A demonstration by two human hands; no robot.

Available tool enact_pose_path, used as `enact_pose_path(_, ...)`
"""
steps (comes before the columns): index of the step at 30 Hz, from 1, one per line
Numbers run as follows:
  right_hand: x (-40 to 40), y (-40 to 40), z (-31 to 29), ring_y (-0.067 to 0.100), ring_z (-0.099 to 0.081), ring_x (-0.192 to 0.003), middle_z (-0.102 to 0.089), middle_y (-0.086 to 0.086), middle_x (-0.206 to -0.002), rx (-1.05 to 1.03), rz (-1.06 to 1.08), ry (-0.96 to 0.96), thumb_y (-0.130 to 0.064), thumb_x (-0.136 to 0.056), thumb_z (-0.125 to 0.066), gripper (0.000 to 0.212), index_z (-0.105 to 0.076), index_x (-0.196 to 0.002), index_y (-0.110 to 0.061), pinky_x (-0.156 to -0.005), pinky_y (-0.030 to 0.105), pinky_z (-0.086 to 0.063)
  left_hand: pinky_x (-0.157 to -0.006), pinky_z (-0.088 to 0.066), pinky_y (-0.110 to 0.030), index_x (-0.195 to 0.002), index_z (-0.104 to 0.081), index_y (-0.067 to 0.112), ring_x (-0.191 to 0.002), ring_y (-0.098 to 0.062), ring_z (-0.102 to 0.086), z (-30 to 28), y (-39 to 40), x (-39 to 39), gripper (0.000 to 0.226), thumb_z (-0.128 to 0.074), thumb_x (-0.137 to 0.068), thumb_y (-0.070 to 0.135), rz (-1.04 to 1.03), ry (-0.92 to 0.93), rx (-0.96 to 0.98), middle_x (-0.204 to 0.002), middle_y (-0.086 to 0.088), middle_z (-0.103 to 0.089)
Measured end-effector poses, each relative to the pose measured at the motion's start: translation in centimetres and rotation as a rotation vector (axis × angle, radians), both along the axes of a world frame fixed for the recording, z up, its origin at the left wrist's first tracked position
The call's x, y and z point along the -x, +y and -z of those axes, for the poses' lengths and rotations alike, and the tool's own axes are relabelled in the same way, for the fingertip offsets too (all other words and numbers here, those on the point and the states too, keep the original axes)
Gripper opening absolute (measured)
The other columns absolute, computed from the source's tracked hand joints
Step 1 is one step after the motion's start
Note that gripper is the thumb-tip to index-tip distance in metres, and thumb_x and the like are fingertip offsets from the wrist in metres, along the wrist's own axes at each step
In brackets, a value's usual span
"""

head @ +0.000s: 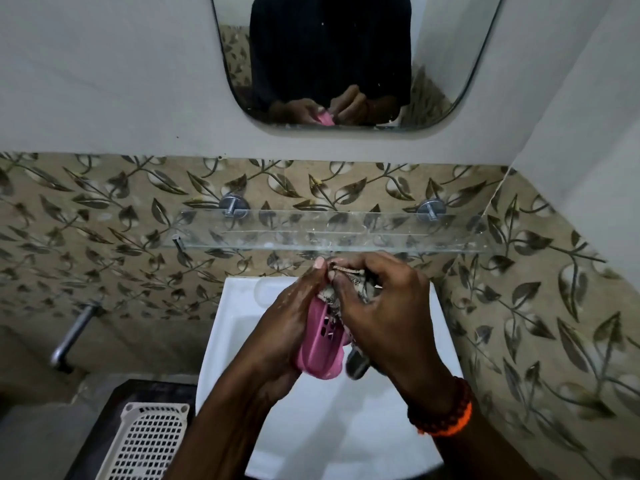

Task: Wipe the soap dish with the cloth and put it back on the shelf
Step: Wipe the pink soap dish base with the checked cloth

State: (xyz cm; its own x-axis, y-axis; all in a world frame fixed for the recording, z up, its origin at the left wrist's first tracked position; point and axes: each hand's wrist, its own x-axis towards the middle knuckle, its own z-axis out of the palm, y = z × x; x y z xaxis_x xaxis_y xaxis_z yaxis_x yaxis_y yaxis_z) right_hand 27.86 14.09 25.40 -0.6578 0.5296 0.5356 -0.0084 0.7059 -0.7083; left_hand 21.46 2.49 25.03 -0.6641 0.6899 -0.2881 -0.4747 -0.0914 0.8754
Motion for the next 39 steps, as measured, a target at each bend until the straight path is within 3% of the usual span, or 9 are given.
enact_pose_path(2,0.2,0.4,0.0,-0.002,-0.065,-0.072,-0.070,-0.013,-0.077,0.099,0.051,-0.058,-0.021,-0.083,-0.079,0.006,-0.074,-0.082,-0.019,-0.068,0.010,-0.050,-0.089,-0.058,-0.044,-0.124,-0.071,0.027,-0.106,-0.027,-0.074,-0.2,-0.2,0.0,0.039,-0.055,-0.099,0.053,-0.011,0.098,0.022,-0.118,-0.010,-0.077)
enact_pose_path(4,0.2,1.2,0.8,0.001,-0.068,-0.072,-0.073,-0.010,-0.074,0.238,0.084,-0.139,-0.029,-0.080,-0.082,0.015,-0.074,-0.076,-0.018,-0.070,0.025,-0.057,-0.097,-0.056,-0.056,-0.129,-0.067,0.034,-0.107,-0.029,-0.074,-0.4,-0.4,0.0,0.047,-0.061,-0.092,0.061,-0.034,0.164,0.009,-0.119,-0.006,-0.077)
enact_pose_path(8,-0.2,2.0,1.9,0.014,-0.076,-0.072,-0.077,-0.003,-0.072,0.534,0.050,-0.215,-0.030,-0.076,-0.085,0.017,-0.077,-0.075,-0.015,-0.072,0.045,-0.063,-0.093,-0.056,-0.060,-0.127,-0.067,0.043,-0.113,-0.044,-0.067,-0.6,-0.7,-0.2,0.041,-0.059,-0.091,0.060,0.013,0.229,-0.013,-0.118,-0.004,-0.077)
enact_pose_path(15,-0.7,1.3,0.3,0.003,-0.064,-0.078,-0.069,-0.010,-0.079,0.116,0.012,-0.094,-0.018,-0.088,-0.076,0.005,-0.074,-0.083,-0.017,-0.070,0.017,-0.050,-0.091,-0.054,-0.068,-0.125,-0.070,0.035,-0.095,-0.044,-0.069,-1.2,-0.2,0.3,0.043,-0.057,-0.092,0.058,0.046,0.116,0.040,-0.119,-0.019,-0.073)
enact_pose_path(19,-1.0,0.1,0.2,0.006,-0.059,-0.082,-0.063,-0.002,-0.086,-0.068,-0.106,0.004,-0.003,-0.090,-0.072,0.005,-0.071,-0.090,-0.009,-0.075,0.012,-0.044,-0.081,-0.060,-0.046,-0.108,-0.078,0.021,-0.091,-0.033,-0.072,-0.2,-0.2,0.1,0.038,-0.055,-0.098,0.049,0.057,-0.014,0.035,-0.107,-0.018,-0.076)
enact_pose_path(22,-1.1,0.0,0.3,0.011,-0.059,-0.084,-0.063,0.003,-0.090,-0.141,-0.136,0.013,0.002,-0.090,-0.070,0.007,-0.071,-0.095,-0.004,-0.077,0.013,-0.045,-0.073,-0.062,-0.042,-0.099,-0.079,0.020,-0.086,-0.032,-0.074,0.0,-0.3,-0.1,0.038,-0.052,-0.099,0.047,0.056,-0.006,0.018,-0.100,-0.018,-0.077)
enact_pose_path(32,-0.7,-0.7,0.8,0.009,-0.058,-0.078,-0.062,0.002,-0.089,-0.037,0.085,-0.019,-0.003,-0.088,-0.067,0.009,-0.072,-0.095,-0.007,-0.071,0.011,-0.044,-0.073,-0.063,-0.032,-0.097,-0.082,0.028,-0.086,-0.022,-0.078,0.3,-0.3,-0.3,0.038,-0.049,-0.097,0.045,-0.002,0.095,-0.007,-0.102,-0.007,-0.081)
enact_pose_path(35,-1.0,-0.5,0.7,0.012,-0.061,-0.079,-0.064,-0.001,-0.087,0.036,0.132,-0.015,-0.005,-0.087,-0.069,0.008,-0.072,-0.093,-0.011,-0.072,0.020,-0.049,-0.070,-0.064,-0.032,-0.089,-0.083,0.035,-0.084,-0.020,-0.078,0.5,-0.3,-0.3,0.036,-0.049,-0.090,0.048,-0.029,0.095,-0.036,-0.096,-0.005,-0.082)
enact_pose_path(39,-1.7,-0.8,0.4,0.014,-0.062,-0.080,-0.065,0.000,-0.087,0.075,0.173,-0.105,-0.010,-0.089,-0.068,0.002,-0.070,-0.090,-0.011,-0.072,0.026,-0.051,-0.074,-0.065,-0.039,-0.102,-0.080,0.034,-0.092,-0.025,-0.078,0.8,-0.5,-0.4,0.040,-0.047,-0.088,0.053,-0.038,0.104,-0.023,-0.104,-0.008,-0.081)
